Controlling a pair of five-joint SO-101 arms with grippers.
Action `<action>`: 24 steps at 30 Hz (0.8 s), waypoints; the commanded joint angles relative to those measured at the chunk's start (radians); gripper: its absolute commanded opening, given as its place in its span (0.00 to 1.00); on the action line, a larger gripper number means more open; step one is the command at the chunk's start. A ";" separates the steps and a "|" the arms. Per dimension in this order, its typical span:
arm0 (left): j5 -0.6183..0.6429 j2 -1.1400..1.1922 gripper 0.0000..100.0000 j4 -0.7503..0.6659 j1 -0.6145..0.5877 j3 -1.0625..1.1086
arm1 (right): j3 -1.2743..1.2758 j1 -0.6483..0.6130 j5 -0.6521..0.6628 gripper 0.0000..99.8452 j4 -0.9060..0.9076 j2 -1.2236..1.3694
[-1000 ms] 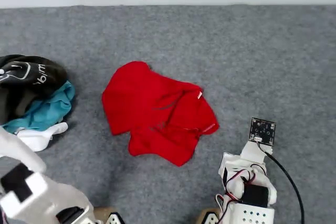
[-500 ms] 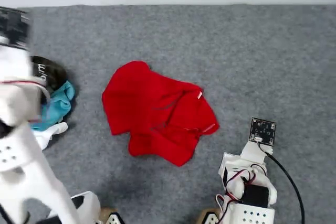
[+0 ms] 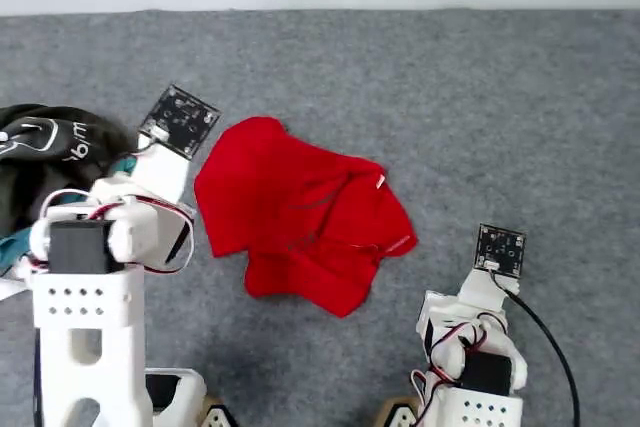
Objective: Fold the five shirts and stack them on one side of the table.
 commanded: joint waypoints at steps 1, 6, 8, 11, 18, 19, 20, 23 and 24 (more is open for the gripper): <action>0.005 0.005 0.02 -0.071 0.006 0.036 | 0.015 -0.001 -0.006 0.01 0.002 -0.007; -0.002 0.094 0.13 -0.115 0.002 0.107 | 0.011 0.005 0.068 0.01 -0.081 -0.007; -0.002 0.141 0.15 -0.121 0.000 0.108 | -0.005 0.007 0.189 0.01 -0.140 -0.007; -0.003 0.193 0.15 -0.152 0.000 0.108 | -0.058 0.005 0.190 0.01 -0.217 -0.004; -0.003 0.212 0.15 -0.219 -0.061 0.108 | -0.288 -0.090 0.176 0.01 -0.143 0.096; -0.003 0.212 0.15 -0.219 -0.084 0.108 | -0.328 -0.116 0.176 0.01 -0.136 0.145; -0.003 0.212 0.15 -0.215 -0.104 0.108 | -0.367 -0.137 0.176 0.01 -0.134 0.202; -0.003 0.210 0.15 -0.212 -0.169 0.110 | -0.499 -0.203 0.176 0.01 -0.139 0.412; -0.003 0.210 0.15 -0.212 -0.192 0.110 | -0.546 -0.232 0.178 0.01 -0.139 0.489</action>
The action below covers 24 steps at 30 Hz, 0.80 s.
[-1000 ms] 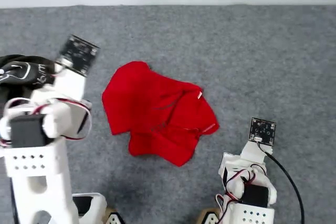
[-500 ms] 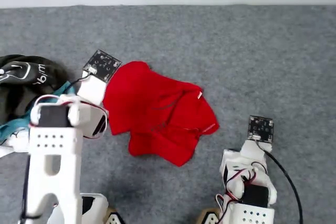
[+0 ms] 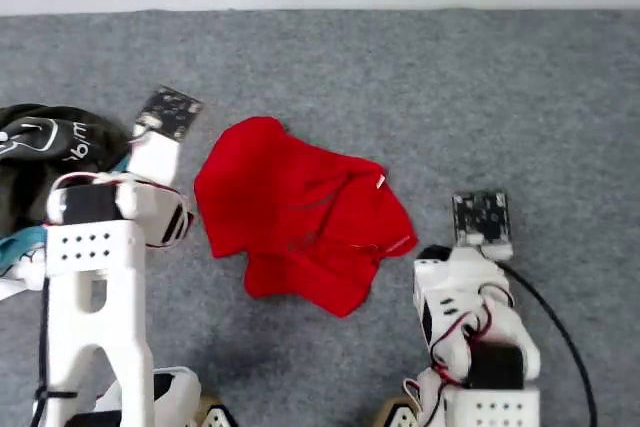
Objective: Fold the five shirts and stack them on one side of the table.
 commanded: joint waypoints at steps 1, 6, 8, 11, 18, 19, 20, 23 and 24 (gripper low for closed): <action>-0.003 0.000 0.15 -0.015 -0.075 -0.004 | -0.209 -0.094 0.006 0.01 0.007 0.283; -0.003 0.000 0.15 -0.012 -0.124 -0.002 | -0.423 -0.182 0.012 0.01 0.013 0.667; -0.003 0.000 0.15 -0.012 -0.141 -0.002 | -0.511 -0.200 0.037 0.01 0.018 0.791; -0.003 0.000 0.15 -0.014 -0.152 -0.004 | -0.660 -0.225 0.098 0.01 0.076 0.963; 0.005 0.000 0.15 -0.014 -0.152 0.002 | -0.994 -0.249 0.107 0.02 0.223 1.328; 0.005 0.000 0.15 -0.014 -0.150 0.002 | -1.042 -0.257 0.107 0.02 0.254 1.379; 0.005 0.000 0.15 -0.014 -0.150 0.002 | -1.088 -0.260 0.106 0.04 0.282 1.431; 0.005 0.000 0.15 -0.017 -0.149 0.002 | -1.224 -0.274 0.069 0.14 0.361 1.584; 0.005 0.000 0.15 -0.018 -0.149 0.002 | -1.267 -0.277 0.052 0.17 0.381 1.627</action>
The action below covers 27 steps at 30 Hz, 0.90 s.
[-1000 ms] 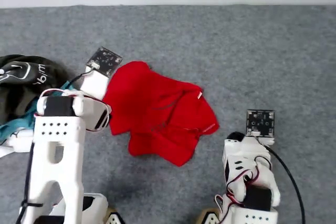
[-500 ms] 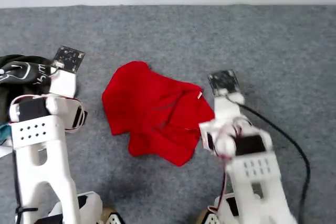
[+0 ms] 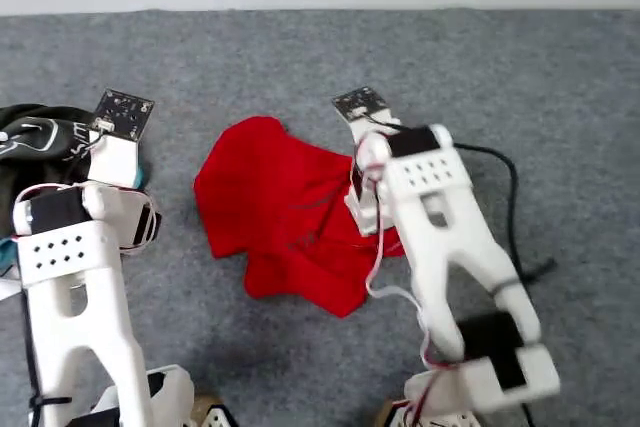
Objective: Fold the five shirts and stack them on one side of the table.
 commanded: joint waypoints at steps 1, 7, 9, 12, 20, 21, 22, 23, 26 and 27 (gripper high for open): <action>0.005 0.000 0.15 -0.020 -0.003 -0.005 | -0.193 -0.016 -0.046 0.19 0.074 0.142; 0.005 0.000 0.15 -0.020 -0.002 -0.005 | -0.354 -0.050 -0.055 0.15 0.085 0.312; 0.005 0.000 0.15 -0.020 -0.002 -0.004 | -0.368 -0.068 -0.057 0.15 0.082 0.349; 0.006 0.000 0.15 -0.020 -0.002 -0.004 | -0.371 -0.077 -0.060 0.15 0.070 0.394; 0.006 0.002 0.15 -0.020 -0.002 -0.002 | -0.371 -0.067 -0.060 0.15 0.038 0.479; 0.006 0.002 0.15 -0.020 -0.002 -0.002 | -0.371 -0.059 -0.060 0.15 0.038 0.492; 0.006 0.002 0.15 -0.020 -0.002 -0.002 | -0.371 -0.051 -0.060 0.15 0.038 0.501; 0.006 0.002 0.15 -0.020 -0.002 -0.002 | -0.371 -0.045 -0.060 0.15 0.035 0.510; 0.006 0.003 0.15 -0.020 -0.002 -0.002 | -0.371 -0.028 -0.054 0.15 0.022 0.530; 0.006 0.003 0.15 -0.020 -0.002 -0.002 | -0.371 -0.022 -0.051 0.13 0.022 0.532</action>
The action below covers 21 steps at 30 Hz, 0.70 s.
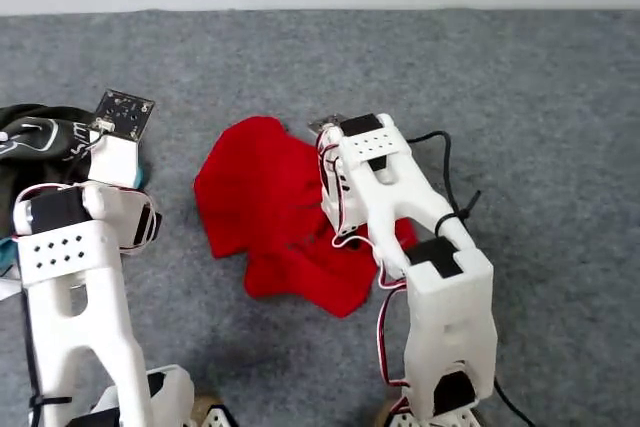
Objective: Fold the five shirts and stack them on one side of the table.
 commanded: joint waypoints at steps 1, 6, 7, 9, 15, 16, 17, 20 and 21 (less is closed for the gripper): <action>0.006 0.003 0.15 -0.020 -0.002 -0.002 | -0.049 0.039 -0.002 0.11 -0.012 -0.004; 0.006 0.006 0.15 -0.020 -0.002 -0.002 | -0.051 0.085 0.002 0.02 -0.002 -0.053; 0.006 0.008 0.15 -0.020 -0.002 -0.001 | -0.051 0.096 0.014 0.02 0.001 -0.067; 0.006 0.008 0.15 -0.020 -0.002 -0.001 | -0.054 0.108 0.061 0.01 0.013 -0.094; 0.006 0.008 0.15 -0.020 -0.002 -0.001 | -0.054 0.148 0.163 0.01 0.042 -0.176; 0.006 0.008 0.15 -0.020 -0.002 -0.001 | -0.054 0.160 0.180 0.01 0.050 -0.193; 0.006 0.006 0.15 -0.020 0.000 -0.001 | -0.054 0.171 0.196 0.01 0.059 -0.211; 0.006 0.002 0.15 -0.020 0.000 -0.001 | -0.054 0.205 0.256 0.01 0.093 -0.275; 0.006 0.002 0.15 -0.020 0.000 -0.001 | -0.054 0.214 0.279 0.01 0.107 -0.302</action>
